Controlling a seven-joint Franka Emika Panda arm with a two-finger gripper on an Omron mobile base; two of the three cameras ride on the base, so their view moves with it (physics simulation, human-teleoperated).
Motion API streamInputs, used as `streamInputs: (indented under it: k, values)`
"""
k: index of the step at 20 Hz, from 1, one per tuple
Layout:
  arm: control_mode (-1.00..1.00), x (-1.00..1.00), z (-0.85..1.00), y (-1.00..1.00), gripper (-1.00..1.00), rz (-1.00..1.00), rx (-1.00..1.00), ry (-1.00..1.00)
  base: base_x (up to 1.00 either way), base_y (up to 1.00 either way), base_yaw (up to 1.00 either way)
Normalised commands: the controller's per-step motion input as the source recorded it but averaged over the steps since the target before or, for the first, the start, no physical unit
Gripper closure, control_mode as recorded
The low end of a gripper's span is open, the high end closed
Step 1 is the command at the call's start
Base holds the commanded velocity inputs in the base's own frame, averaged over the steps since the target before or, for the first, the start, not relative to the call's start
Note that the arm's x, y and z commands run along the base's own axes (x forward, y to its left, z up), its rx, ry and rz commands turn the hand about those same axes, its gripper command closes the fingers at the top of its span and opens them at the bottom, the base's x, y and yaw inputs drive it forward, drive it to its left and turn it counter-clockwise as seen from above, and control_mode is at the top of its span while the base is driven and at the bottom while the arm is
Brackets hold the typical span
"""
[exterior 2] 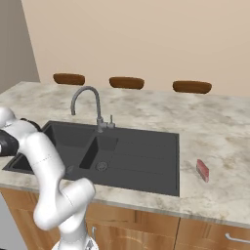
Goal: Pick the squash from the sink and place it in the bowl. Then pick the bowl and place it in the microwave. Then close the microwave door and press the start button.
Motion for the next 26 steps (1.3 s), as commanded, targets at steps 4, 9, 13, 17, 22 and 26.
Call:
streamInputs:
  k: [4,9,13,17,22,26]
  values:
    - [-1.00,0.04,-0.38,-0.21,-1.00,0.24,-0.03,0.00,0.00,0.00,0.00]
    - [-1.00,0.40,-0.25,-0.09,-1.00,0.20,-0.03,0.00,0.00,0.00,0.00]
    - [-1.00,0.06,-0.22,0.00,-1.00,0.17,-0.04,-0.03,0.00,0.00,0.00]
    - [-1.00,0.00,-0.10,0.00,1.00,0.13,-0.01,-0.04,0.00,0.00,0.00]
    - [-1.00,0.00,0.08,-0.08,1.00,0.05,0.00,-0.01,0.00,0.00,0.00]
    - [-1.00,-0.15,0.79,-0.56,1.00,0.00,0.01,-0.02,0.00,0.00,0.00]
